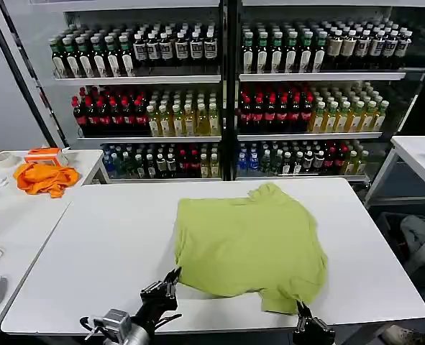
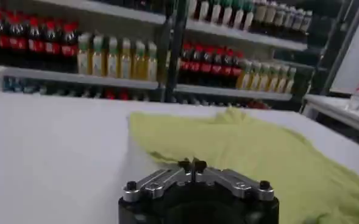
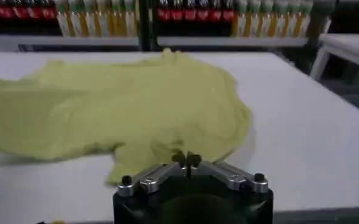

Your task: Fold and organize the clothes.

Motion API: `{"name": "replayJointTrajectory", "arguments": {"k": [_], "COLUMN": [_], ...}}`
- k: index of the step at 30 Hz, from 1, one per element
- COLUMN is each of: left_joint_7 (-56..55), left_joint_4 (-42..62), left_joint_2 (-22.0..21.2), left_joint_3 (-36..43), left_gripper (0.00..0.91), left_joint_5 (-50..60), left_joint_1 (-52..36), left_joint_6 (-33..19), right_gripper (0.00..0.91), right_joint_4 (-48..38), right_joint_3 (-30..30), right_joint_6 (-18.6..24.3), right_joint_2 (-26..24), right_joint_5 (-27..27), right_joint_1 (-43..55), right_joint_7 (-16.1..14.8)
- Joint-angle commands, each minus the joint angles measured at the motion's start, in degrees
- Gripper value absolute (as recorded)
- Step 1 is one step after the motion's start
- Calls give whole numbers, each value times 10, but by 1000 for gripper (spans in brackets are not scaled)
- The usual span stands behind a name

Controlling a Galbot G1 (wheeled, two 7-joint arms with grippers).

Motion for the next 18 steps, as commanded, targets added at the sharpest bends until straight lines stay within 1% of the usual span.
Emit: {"name": "replayJointTrajectory", "arguments": {"k": [1, 6, 10, 15, 17, 18], "left_joint_7": [4, 2, -3, -8, -9, -10], "left_joint_4": [-4, 50, 79, 128, 148, 161], "left_joint_2": [26, 35, 33, 26, 25, 23], "left_joint_3": [-1, 15, 28, 46, 55, 63], "left_gripper": [20, 20, 20, 20, 20, 20], "left_joint_5": [-14, -22, -41, -42, -39, -35], "left_joint_1": [-26, -73, -113, -172, -187, -198], "left_joint_6": [-14, -20, -18, -17, -19, -21], "right_gripper": [0, 0, 0, 0, 0, 0], "right_joint_4": [9, -49, -85, -145, -160, -182], "right_joint_3": [42, 44, 38, 19, 13, 5], "right_joint_6": [24, 21, 21, 18, 19, 25], "right_joint_2": [-30, -52, -61, -73, -77, -83], "right_joint_5": [19, 41, 49, 56, 56, 55], "right_joint_1": [56, 126, 166, 232, 243, 268], "right_joint_7": [-11, -10, -9, -8, -8, -8]}}
